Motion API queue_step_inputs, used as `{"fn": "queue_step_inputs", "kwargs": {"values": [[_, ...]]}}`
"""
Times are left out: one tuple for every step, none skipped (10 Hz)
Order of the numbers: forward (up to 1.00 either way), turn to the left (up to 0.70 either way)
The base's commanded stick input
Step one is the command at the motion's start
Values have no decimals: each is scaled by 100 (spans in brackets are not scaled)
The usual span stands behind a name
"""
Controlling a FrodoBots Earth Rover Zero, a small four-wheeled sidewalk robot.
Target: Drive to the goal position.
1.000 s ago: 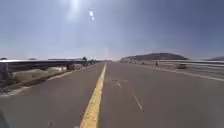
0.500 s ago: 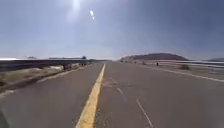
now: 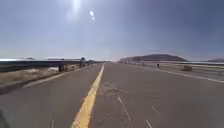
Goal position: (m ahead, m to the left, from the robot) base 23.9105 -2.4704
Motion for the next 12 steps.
{"fn": "queue_step_inputs", "kwargs": {"values": [[85, 0], [85, 0], [85, 0], [85, 0], [85, 0], [85, 0], [85, 0], [85, 0], [85, 0], [85, 0], [85, 0], [85, 0]]}}
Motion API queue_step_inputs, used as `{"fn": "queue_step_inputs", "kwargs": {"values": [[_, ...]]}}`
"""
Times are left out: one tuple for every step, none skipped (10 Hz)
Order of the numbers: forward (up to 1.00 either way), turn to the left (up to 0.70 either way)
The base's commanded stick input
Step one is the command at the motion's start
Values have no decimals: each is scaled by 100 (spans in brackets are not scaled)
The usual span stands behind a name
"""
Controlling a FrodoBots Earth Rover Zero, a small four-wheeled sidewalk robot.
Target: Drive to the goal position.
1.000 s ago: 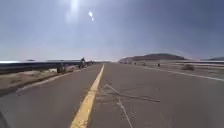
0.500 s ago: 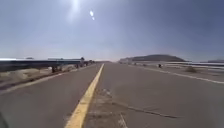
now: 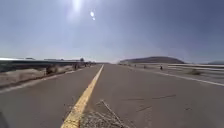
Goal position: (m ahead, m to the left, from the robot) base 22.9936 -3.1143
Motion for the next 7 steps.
{"fn": "queue_step_inputs", "kwargs": {"values": [[85, 0], [85, 0], [85, 0], [85, 0], [85, 0], [85, 0], [85, 0]]}}
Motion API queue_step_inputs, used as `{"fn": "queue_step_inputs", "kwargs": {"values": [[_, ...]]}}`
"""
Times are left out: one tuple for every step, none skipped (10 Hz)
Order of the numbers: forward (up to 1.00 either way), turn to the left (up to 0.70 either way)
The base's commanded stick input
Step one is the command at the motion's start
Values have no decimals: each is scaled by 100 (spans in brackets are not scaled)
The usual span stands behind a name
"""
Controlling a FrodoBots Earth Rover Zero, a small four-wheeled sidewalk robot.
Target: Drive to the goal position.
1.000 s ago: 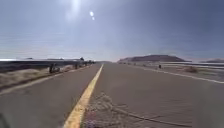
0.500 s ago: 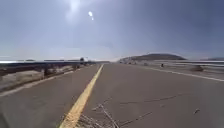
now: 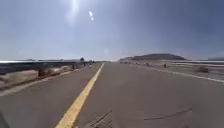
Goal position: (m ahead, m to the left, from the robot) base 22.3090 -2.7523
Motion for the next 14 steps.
{"fn": "queue_step_inputs", "kwargs": {"values": [[85, 0], [85, 0], [85, 0], [85, 0], [85, 0], [85, 0], [85, 0], [85, 0], [85, 0], [85, 0], [85, 0], [85, 0], [85, 0], [85, 0]]}}
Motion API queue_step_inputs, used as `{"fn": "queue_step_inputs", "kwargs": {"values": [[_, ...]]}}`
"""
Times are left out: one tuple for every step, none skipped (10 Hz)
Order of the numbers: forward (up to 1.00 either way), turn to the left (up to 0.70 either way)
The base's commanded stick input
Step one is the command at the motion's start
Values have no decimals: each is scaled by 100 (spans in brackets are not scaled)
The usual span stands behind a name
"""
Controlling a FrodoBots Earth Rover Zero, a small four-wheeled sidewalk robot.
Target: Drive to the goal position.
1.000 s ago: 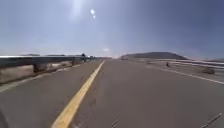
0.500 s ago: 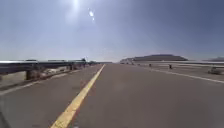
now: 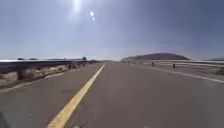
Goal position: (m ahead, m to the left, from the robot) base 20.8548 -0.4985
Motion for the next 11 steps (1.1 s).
{"fn": "queue_step_inputs", "kwargs": {"values": [[85, 0], [85, 0], [85, 0], [85, 0], [85, 0], [85, 0], [85, 0], [85, 0], [85, 0], [85, 0], [85, 0]]}}
